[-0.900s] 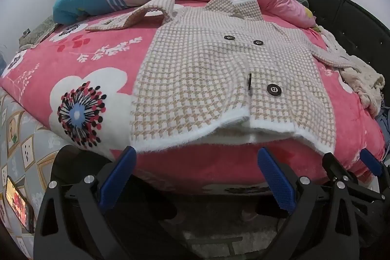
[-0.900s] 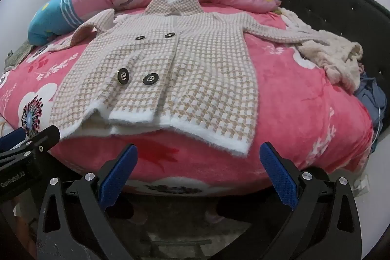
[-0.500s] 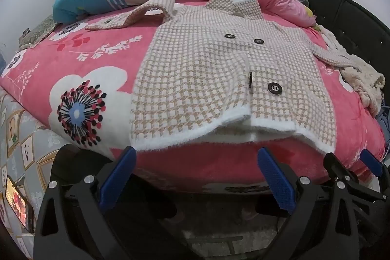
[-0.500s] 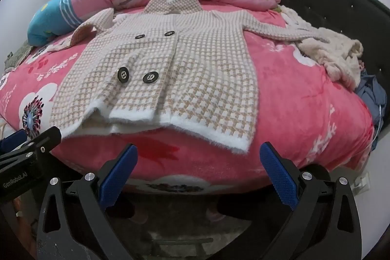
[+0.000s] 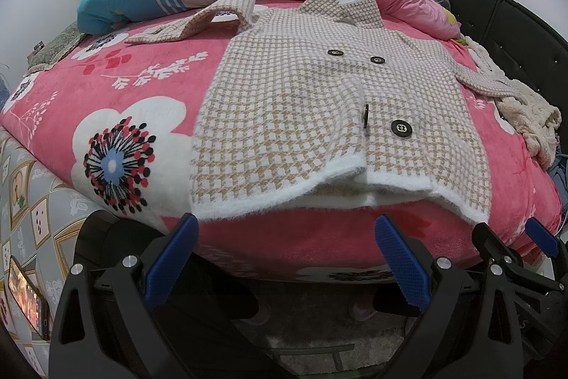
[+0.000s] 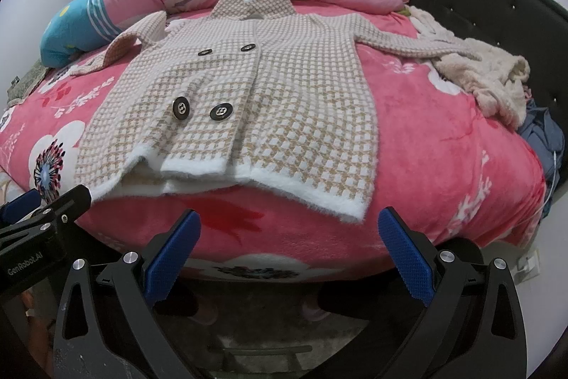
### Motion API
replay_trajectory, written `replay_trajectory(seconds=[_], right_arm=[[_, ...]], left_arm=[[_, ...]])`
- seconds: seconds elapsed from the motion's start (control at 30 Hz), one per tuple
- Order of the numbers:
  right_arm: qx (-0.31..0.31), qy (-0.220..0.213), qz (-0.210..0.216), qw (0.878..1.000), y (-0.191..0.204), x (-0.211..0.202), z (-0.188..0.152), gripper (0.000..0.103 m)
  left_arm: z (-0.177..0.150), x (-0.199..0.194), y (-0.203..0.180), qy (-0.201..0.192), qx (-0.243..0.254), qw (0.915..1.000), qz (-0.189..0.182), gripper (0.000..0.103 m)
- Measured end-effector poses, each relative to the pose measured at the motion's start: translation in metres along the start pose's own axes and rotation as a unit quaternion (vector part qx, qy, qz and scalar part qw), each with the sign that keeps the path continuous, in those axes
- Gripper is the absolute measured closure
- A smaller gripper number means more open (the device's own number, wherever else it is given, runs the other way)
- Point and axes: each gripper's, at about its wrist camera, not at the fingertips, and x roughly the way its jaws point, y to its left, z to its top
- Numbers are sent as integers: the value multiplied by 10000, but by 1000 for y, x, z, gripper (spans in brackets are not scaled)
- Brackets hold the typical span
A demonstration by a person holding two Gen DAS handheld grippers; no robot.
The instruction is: Fold large clothes
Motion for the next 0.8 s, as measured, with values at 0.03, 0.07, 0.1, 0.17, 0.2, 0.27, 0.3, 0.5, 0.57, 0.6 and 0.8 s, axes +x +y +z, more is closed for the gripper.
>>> replay_trajectory(seconds=[0.03,0.07,0.1,0.17,0.2,0.27,0.3,0.5,0.57,0.6,0.8], right_arm=[[0,1,-3,10000,0,0,0,7],[2,-2,-4,10000,0,0,0,7],[4,-3,-2,10000,0,0,0,7],[7,-9,-2,10000,2,-1,0,7],[9,-9,3,10000,2,-1,0,7],[14,-11,7,10000,2,-1,0,7],[16,-9,6,10000,3,-1,0,7],[16,-9,12,10000,1,-1,0,7],[27,-10,13,10000,2,-2,0,7],[29,-9,18,10000,3,-2,0,7],[30,-12,27,10000,2,-2,1,7]], left_arm=[[0,0,0,0,1,10000,2,5],[0,0,0,-1,2,10000,1,5],[0,0,0,-4,2,10000,1,5],[0,0,0,0,2,10000,1,5],[0,0,0,-2,4,10000,0,5],[0,0,0,-2,6,10000,3,5],[0,0,0,-2,3,10000,-1,5],[0,0,0,-6,5,10000,3,5],[0,0,0,-8,9,10000,5,5],[0,0,0,-9,7,10000,6,5],[0,-1,-1,-19,10,10000,16,5]])
